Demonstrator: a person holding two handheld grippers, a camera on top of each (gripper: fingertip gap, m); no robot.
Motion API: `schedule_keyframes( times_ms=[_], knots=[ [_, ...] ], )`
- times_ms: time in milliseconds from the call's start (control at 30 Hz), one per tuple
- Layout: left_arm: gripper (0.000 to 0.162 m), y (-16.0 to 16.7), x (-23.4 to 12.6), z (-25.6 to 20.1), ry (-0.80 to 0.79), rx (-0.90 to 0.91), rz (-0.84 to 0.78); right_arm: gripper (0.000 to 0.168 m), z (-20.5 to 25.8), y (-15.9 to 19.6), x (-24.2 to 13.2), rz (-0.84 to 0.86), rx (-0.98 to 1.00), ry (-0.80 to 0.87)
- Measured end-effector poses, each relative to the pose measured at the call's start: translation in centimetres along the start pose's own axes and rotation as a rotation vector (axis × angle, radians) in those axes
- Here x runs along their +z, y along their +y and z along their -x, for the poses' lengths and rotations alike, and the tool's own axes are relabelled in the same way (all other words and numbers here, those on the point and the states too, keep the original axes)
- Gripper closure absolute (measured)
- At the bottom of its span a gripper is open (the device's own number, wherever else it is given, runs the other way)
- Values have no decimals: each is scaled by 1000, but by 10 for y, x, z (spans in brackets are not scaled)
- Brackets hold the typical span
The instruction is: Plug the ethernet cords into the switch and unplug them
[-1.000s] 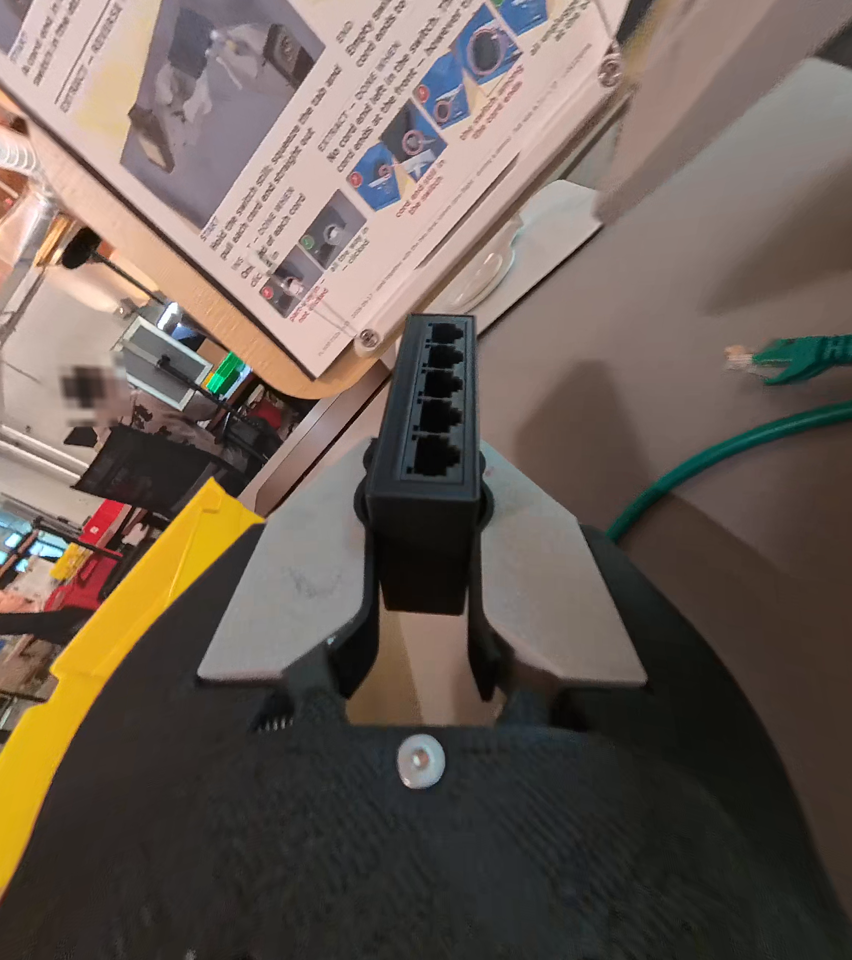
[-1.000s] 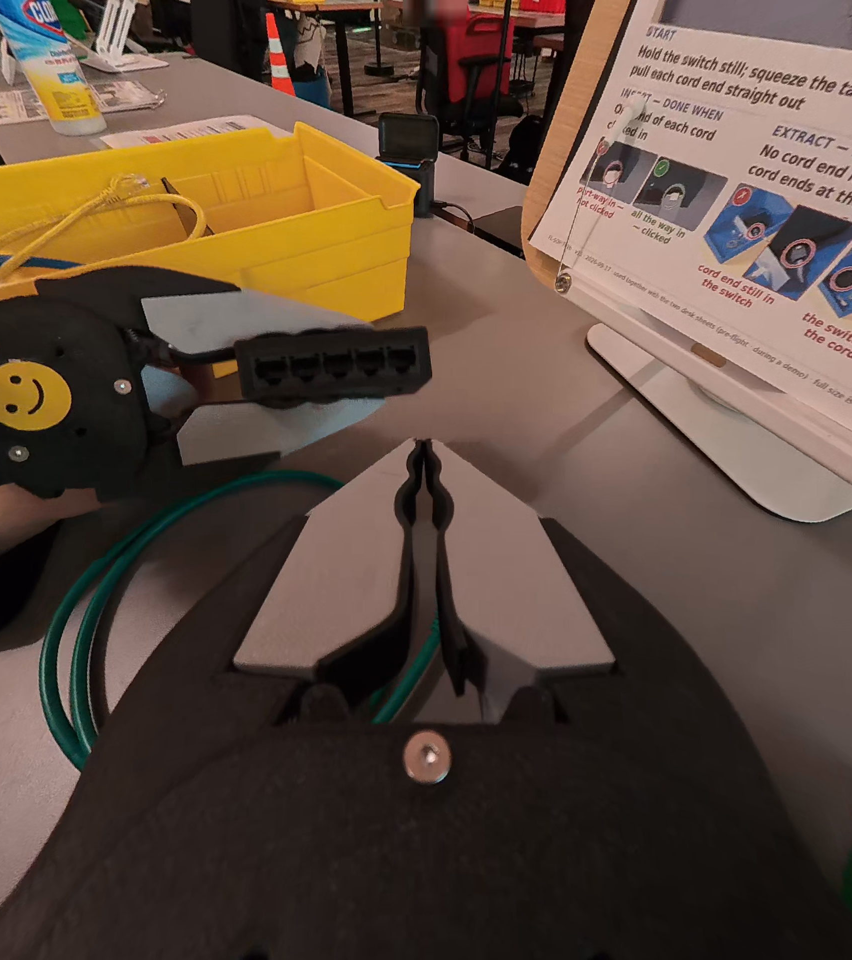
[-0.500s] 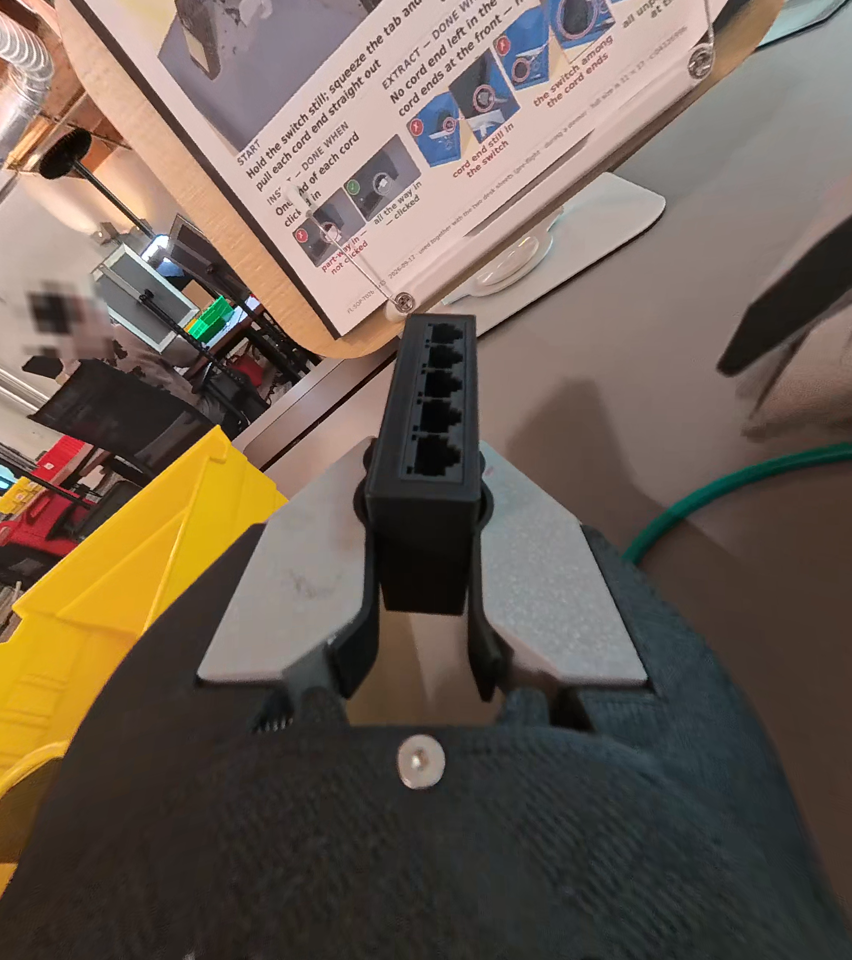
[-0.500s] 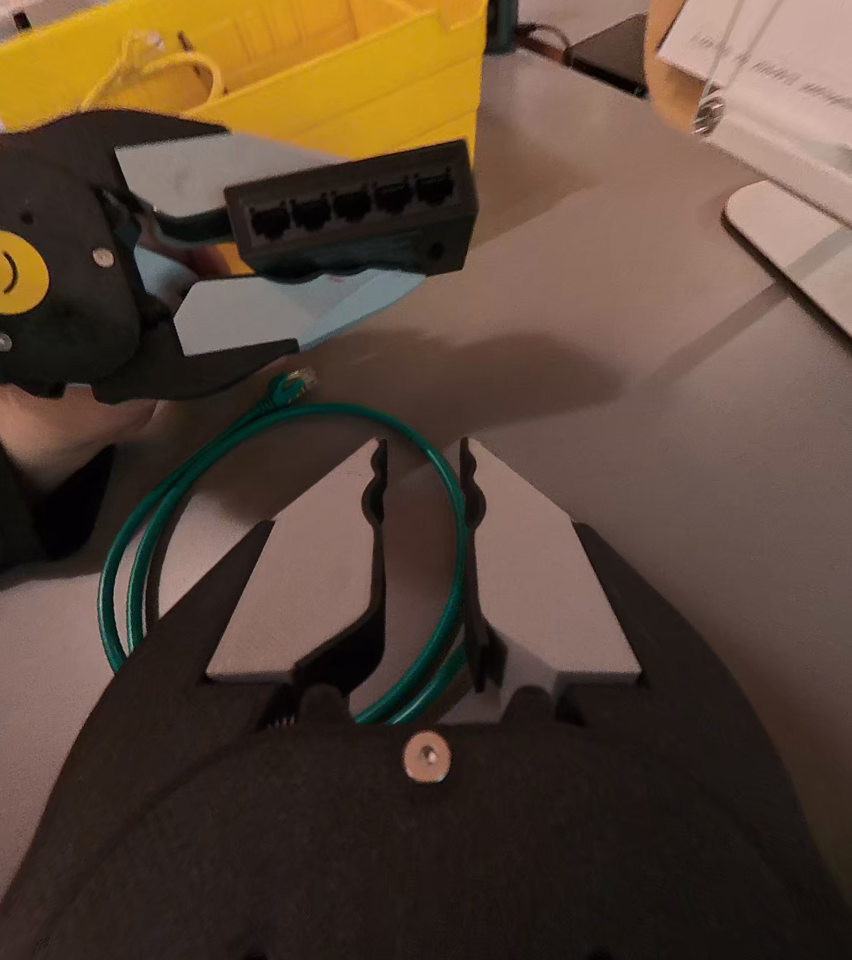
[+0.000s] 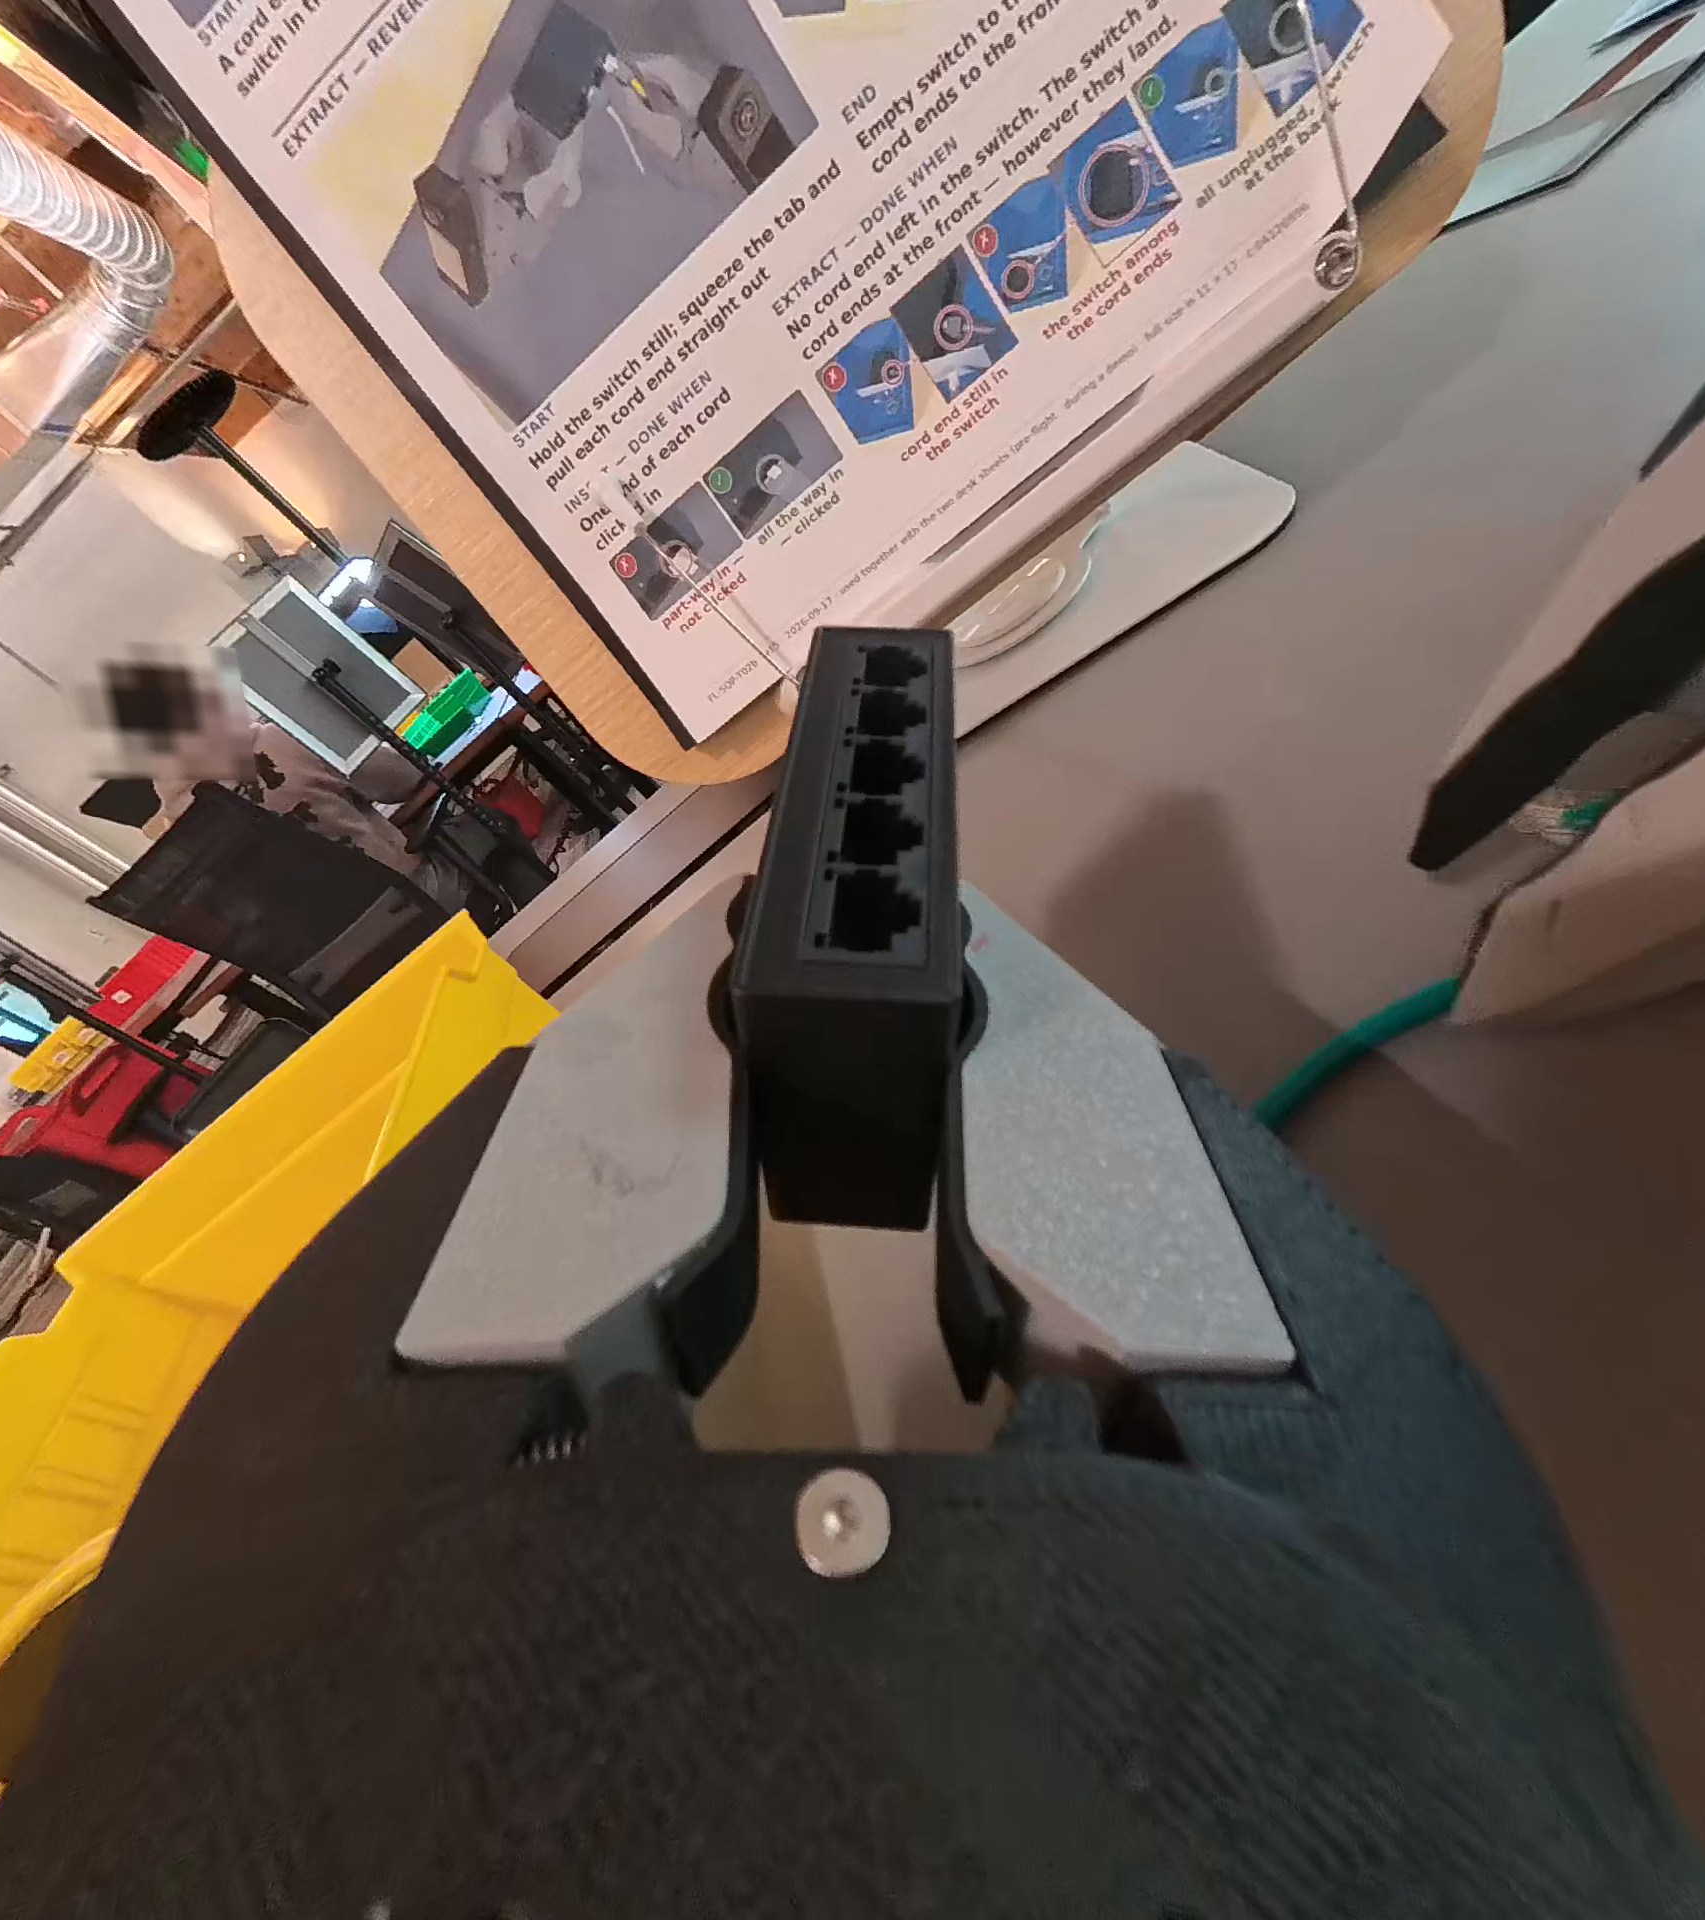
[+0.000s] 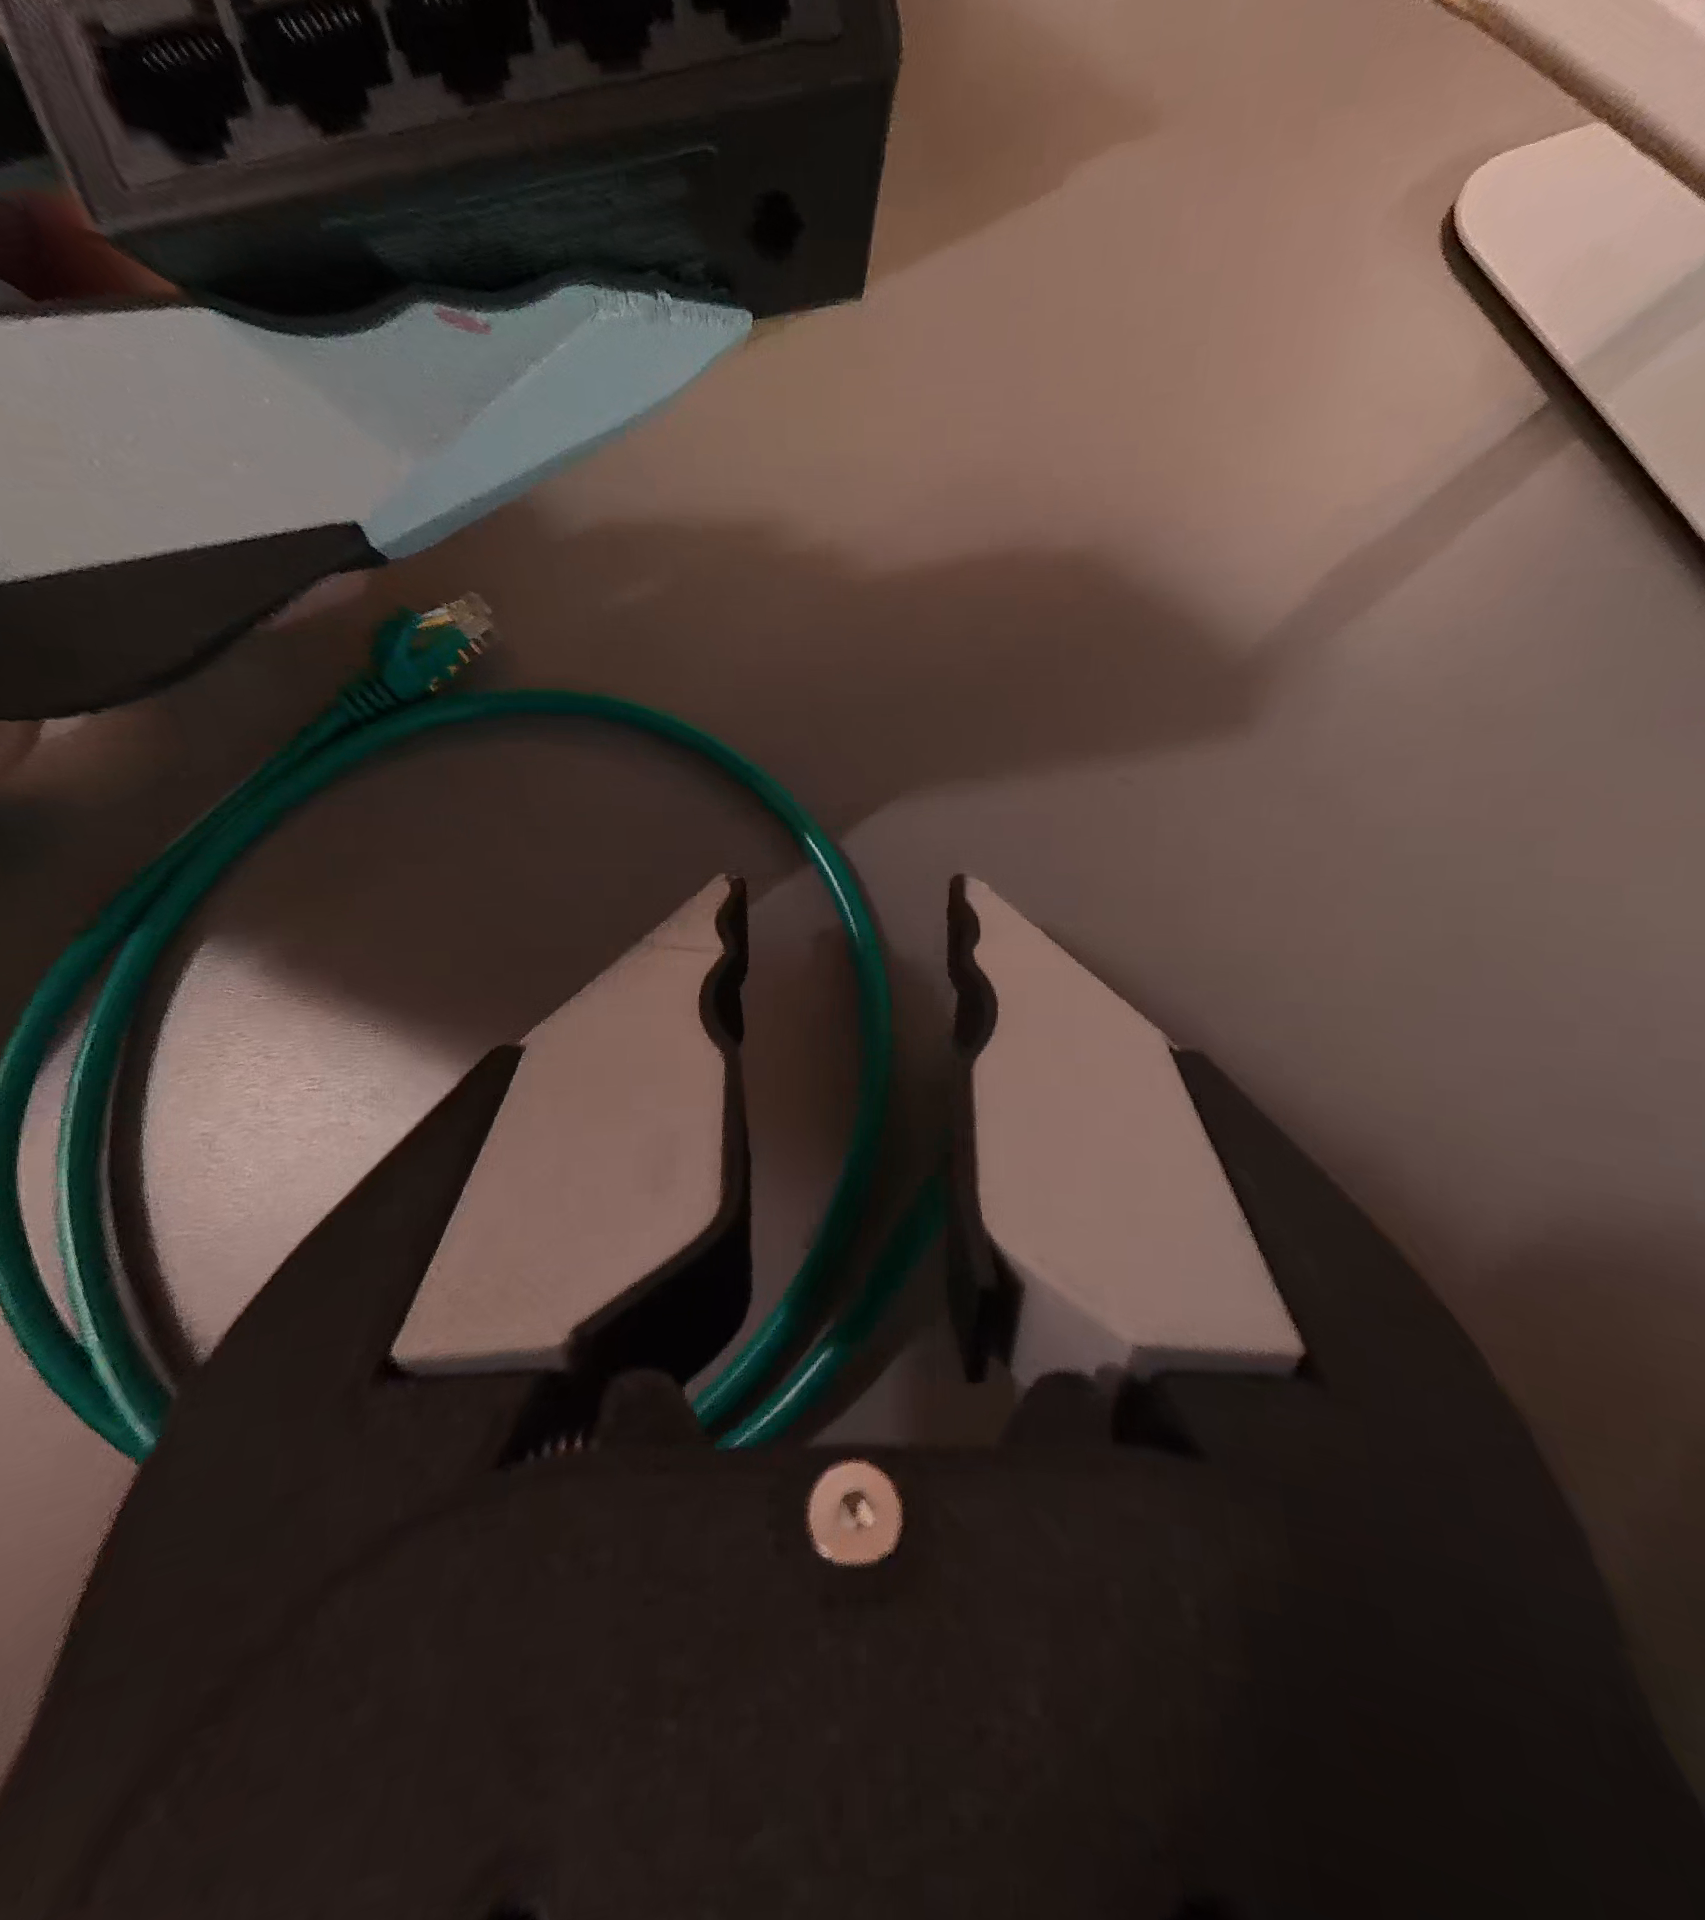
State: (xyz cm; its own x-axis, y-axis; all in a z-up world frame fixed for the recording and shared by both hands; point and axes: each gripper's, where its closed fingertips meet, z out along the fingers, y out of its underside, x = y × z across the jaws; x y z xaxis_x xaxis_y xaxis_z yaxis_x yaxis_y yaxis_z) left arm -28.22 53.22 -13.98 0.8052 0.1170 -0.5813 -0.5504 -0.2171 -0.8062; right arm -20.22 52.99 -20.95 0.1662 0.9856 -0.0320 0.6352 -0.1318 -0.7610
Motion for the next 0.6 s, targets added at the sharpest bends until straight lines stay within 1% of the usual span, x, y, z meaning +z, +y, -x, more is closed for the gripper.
schedule_keyframes(
  times_ms=[100, 167, 200, 233, 267, 367, 467, 600],
  knots=[
    [130, 1, 0, 1, -6, -7, -1, 131, -9, 16, 8, 88, -23, 62],
    [130, 3, 1, 1, -4, -14, 9, 135, -12, 17, 11, 83, -22, 69],
    [130, 5, 1, 0, -2, -16, 16, 142, -13, 17, 11, 83, -23, 73],
    [130, 6, 1, 0, 2, -18, 20, 156, -15, 17, 10, 88, -36, 80],
    [130, 7, 2, -1, 6, -19, 21, 164, -19, 18, 8, 96, -58, 112],
    [129, 8, 2, -4, 7, -8, 24, 165, -34, 10, 2, 59, -126, 238],
    [130, 9, 2, -4, 6, -5, 30, 165, -48, -2, -9, -6, -91, 308],
    [130, 10, 2, -2, -1, -17, 33, 165, -68, -19, -34, -129, -41, 402]
  ],
)
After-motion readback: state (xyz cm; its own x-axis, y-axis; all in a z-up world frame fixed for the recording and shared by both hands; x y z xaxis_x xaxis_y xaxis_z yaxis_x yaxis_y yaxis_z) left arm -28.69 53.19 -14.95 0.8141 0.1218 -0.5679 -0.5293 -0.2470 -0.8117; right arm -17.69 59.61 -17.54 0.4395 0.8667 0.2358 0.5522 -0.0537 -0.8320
